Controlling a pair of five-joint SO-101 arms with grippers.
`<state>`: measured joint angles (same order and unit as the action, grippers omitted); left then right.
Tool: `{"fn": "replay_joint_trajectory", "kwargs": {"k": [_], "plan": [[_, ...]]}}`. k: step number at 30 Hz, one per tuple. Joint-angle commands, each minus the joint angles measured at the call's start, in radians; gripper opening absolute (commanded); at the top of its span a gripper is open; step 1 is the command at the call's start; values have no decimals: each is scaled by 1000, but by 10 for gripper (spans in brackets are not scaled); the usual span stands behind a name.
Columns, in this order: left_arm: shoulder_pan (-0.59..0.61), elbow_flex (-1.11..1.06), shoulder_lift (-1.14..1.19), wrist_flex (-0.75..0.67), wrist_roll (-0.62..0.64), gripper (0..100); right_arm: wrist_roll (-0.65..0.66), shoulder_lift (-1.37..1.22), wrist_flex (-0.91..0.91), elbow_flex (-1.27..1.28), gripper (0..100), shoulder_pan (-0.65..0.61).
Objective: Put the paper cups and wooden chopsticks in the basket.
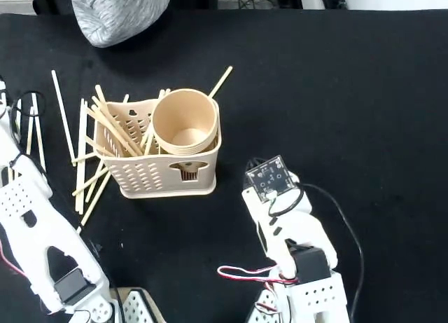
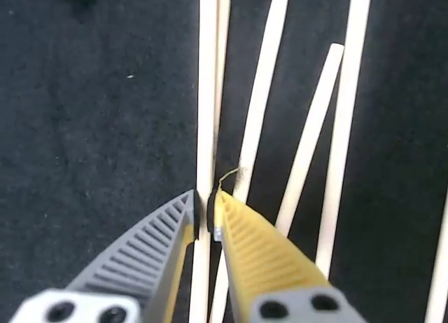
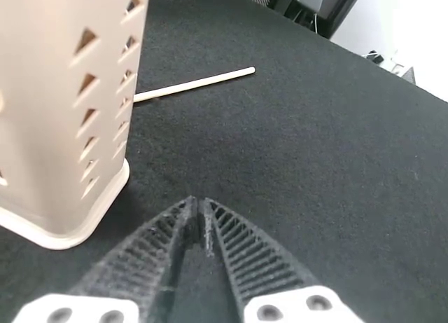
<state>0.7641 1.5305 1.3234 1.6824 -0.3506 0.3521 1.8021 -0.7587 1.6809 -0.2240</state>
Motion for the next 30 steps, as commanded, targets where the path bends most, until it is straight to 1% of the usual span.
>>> {"fn": "replay_joint_trajectory", "kwargs": {"k": [1, 4, 6, 9, 13, 17, 19, 20, 21, 23, 28, 30], "plan": [[21, -2, -2, -5, -9, 34, 6, 88, -2, -22, 15, 14], [28, -1, 54, -11, -18, 39, 6, 88, -2, -22, 15, 14], [36, 1, 95, -12, -44, 72, 6, 88, -2, -22, 15, 14], [42, 10, 153, -34, -46, 110, 6, 88, -2, -22, 15, 14], [38, 7, 210, -63, -46, 113, 6, 88, -2, -22, 15, 14], [42, 8, 247, -66, -44, 104, 6, 88, -2, -22, 15, 14], [42, 8, 249, -64, -48, 34, 6, 88, -2, -22, 15, 14], [42, 10, 249, -61, -46, 23, 6, 88, -2, -22, 15, 14], [39, 10, 247, -60, -46, 38, 6, 88, -2, -22, 15, 14], [36, 24, 235, -55, -46, 27, 6, 88, -2, -22, 15, 14], [27, 142, 167, 60, -49, 28, 6, 88, -2, -22, 15, 14], [15, 134, 123, 77, -49, 28, 6, 88, -2, -22, 15, 14]]}}
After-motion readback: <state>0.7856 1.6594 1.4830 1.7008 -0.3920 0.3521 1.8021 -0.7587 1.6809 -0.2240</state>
